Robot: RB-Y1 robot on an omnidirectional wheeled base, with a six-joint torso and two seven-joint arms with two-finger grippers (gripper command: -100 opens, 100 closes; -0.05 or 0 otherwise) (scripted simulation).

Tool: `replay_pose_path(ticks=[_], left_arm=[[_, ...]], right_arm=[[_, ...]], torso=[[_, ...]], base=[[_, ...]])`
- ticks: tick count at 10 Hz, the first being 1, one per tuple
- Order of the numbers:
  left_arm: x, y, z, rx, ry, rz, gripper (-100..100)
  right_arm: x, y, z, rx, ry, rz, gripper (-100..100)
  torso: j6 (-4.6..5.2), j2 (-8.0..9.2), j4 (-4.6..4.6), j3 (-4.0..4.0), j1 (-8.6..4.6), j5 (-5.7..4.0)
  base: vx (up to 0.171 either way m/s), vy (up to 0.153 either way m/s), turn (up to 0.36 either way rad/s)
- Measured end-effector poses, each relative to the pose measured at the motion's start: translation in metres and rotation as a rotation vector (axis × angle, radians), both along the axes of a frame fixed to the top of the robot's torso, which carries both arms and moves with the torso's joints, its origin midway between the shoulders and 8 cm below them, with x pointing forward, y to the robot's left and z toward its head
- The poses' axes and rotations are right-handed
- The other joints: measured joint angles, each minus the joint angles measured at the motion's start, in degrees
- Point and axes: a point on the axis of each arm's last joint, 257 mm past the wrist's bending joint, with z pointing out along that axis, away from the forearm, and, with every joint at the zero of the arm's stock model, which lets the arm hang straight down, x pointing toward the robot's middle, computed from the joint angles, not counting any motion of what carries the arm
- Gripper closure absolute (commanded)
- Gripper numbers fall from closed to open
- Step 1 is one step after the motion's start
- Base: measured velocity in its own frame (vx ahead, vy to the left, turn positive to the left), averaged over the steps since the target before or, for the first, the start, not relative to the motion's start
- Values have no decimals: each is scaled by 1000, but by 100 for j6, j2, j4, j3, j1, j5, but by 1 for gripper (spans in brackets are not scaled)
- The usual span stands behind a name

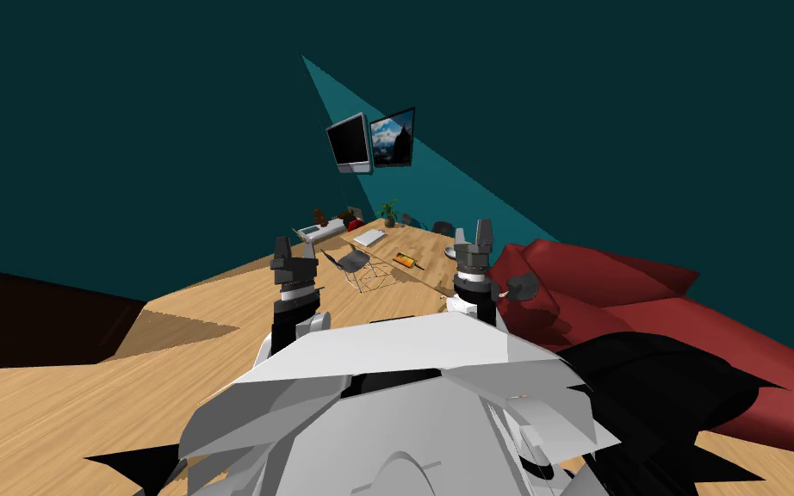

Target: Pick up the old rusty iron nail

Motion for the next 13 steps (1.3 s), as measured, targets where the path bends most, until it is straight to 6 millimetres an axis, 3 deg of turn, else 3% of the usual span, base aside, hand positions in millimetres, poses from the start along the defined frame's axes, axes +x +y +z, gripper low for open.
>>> replay_pose_path(ticks=[4, 10, 13], left_arm=[[0, 0, 0, 0, 0, 0, 0], [0, 0, 0, 0, 0, 0, 0], [0, 0, 0, 0, 0, 0, 0]], right_arm=[[20, 10, -35, -117, 91, 24, -100], [43, 11, -117, -338, 290, 58, -100], [46, 6, -172, -455, 410, 77, -100]], torso=[[-1, -27, -6, -16, 5, 1], [-1, -26, -6, -16, 9, 2], [1, -35, -9, -21, 7, 2]], base=[[66, 17, 69], [84, 29, 97], [93, 25, 105]])
